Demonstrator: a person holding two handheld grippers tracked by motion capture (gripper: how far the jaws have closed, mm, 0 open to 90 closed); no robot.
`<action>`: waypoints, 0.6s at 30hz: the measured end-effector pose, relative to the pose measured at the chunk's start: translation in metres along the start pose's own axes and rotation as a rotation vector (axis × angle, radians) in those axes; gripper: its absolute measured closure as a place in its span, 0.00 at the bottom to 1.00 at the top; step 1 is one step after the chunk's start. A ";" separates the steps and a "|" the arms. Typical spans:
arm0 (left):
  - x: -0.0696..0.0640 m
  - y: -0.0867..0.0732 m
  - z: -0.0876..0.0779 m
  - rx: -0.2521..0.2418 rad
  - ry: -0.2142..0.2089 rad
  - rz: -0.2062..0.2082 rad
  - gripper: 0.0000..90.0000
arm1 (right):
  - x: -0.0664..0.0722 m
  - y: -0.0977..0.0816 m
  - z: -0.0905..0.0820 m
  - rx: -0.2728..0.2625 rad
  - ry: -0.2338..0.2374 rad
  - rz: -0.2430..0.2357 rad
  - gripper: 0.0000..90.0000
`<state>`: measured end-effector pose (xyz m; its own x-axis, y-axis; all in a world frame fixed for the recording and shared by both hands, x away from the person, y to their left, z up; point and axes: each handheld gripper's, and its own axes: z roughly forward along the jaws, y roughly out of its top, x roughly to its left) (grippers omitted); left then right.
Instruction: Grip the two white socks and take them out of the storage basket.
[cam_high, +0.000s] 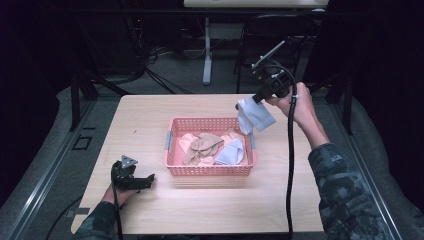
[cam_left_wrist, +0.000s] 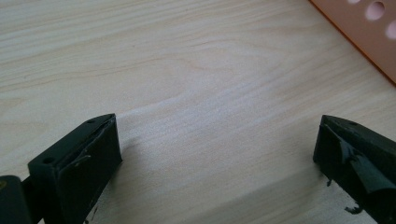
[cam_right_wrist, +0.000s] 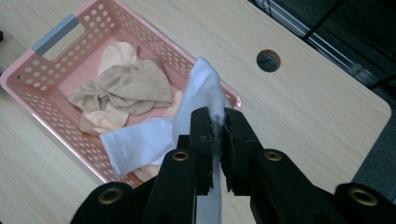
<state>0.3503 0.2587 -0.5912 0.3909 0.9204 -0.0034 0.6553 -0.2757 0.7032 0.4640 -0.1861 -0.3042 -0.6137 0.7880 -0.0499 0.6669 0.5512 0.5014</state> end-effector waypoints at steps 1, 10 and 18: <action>0.000 0.000 0.000 0.000 0.000 0.000 0.01 | -0.001 -0.001 -0.002 -0.004 -0.003 0.003 0.92; 0.000 0.000 0.000 0.000 0.001 0.000 0.01 | -0.021 -0.020 -0.021 -0.027 -0.034 0.043 0.92; -0.001 -0.001 0.001 -0.012 0.010 -0.003 0.01 | -0.041 -0.042 -0.030 -0.050 -0.050 0.093 0.92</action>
<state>0.3502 0.2580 -0.5921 0.3827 0.9239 0.0017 0.6488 -0.2701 0.7114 0.4479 -0.2497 -0.2975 -0.5279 0.8482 -0.0437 0.6971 0.4621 0.5482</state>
